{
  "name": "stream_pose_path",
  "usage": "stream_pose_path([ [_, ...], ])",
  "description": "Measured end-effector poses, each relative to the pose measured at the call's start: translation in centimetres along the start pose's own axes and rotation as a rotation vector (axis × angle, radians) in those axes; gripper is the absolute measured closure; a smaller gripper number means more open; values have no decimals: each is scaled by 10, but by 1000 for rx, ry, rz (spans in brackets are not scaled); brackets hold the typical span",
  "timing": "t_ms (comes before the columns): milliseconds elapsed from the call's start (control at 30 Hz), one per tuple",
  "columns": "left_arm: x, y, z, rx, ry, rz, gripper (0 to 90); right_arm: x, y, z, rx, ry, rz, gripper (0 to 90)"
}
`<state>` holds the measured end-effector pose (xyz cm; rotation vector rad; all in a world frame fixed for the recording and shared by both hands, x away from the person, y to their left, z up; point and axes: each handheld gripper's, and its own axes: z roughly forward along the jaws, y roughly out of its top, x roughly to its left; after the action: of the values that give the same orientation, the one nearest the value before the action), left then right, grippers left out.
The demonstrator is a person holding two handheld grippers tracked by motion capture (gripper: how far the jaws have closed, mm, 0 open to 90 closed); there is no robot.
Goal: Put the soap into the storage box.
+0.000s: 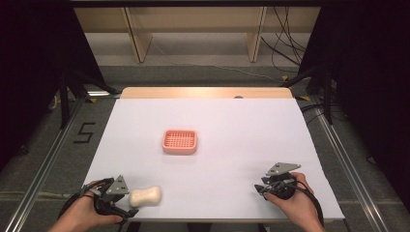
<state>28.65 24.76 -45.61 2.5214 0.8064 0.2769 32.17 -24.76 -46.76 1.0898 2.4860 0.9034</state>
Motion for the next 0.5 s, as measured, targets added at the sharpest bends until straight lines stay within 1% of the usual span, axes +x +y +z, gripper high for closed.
stream_pose_path([
  [33, 2, 2, -1, 13, -10, 5, 222, 0, 0, -2, 15, -9, 21, 593],
  [67, 3, 5, -3, 22, 1, 15, 227, 1, 1, -6, 50, 1, 57, 589],
  [100, 3, 5, -3, 22, 1, 15, 233, 1, 1, -5, 28, -4, 46, 585],
  [133, 6, 10, -5, 42, -4, 39, 235, -1, 1, -4, 11, -7, 19, 581],
  [167, 6, 10, -5, 42, -4, 39, 237, -1, 1, -4, 11, -7, 19, 581],
  [200, 7, 13, -6, 44, -8, 37, 237, 0, 2, -4, 13, -3, 33, 578],
  [233, 9, 16, -6, 61, -5, 43, 260, 2, 2, -5, 22, -2, 51, 569],
  [267, 12, 19, -6, 70, -31, 60, 269, 2, 3, -5, 19, -2, 54, 566],
  [300, 14, 20, -4, 53, -50, 76, 279, 1, 2, -4, 11, -6, 34, 561],
  [333, 16, 21, -3, 49, -63, 84, 284, 4, 2, -3, -9, -8, 81, 554],
  [367, 18, 24, -3, 54, -66, 86, 285, 5, 3, -6, 17, 0, 107, 554],
  [400, 19, 25, -3, 67, -65, 89, 288, 3, 3, -7, 26, -6, 84, 554],
  [433, 22, 28, -4, 102, -58, 131, 292, 3, 3, -7, 13, -13, 79, 554],
  [467, 23, 30, -4, 113, -61, 141, 292, 2, 3, -7, 6, -16, 75, 554],
  [500, 23, 30, -4, 113, -61, 141, 292, 2, 3, -8, -2, -14, 84, 554],
])
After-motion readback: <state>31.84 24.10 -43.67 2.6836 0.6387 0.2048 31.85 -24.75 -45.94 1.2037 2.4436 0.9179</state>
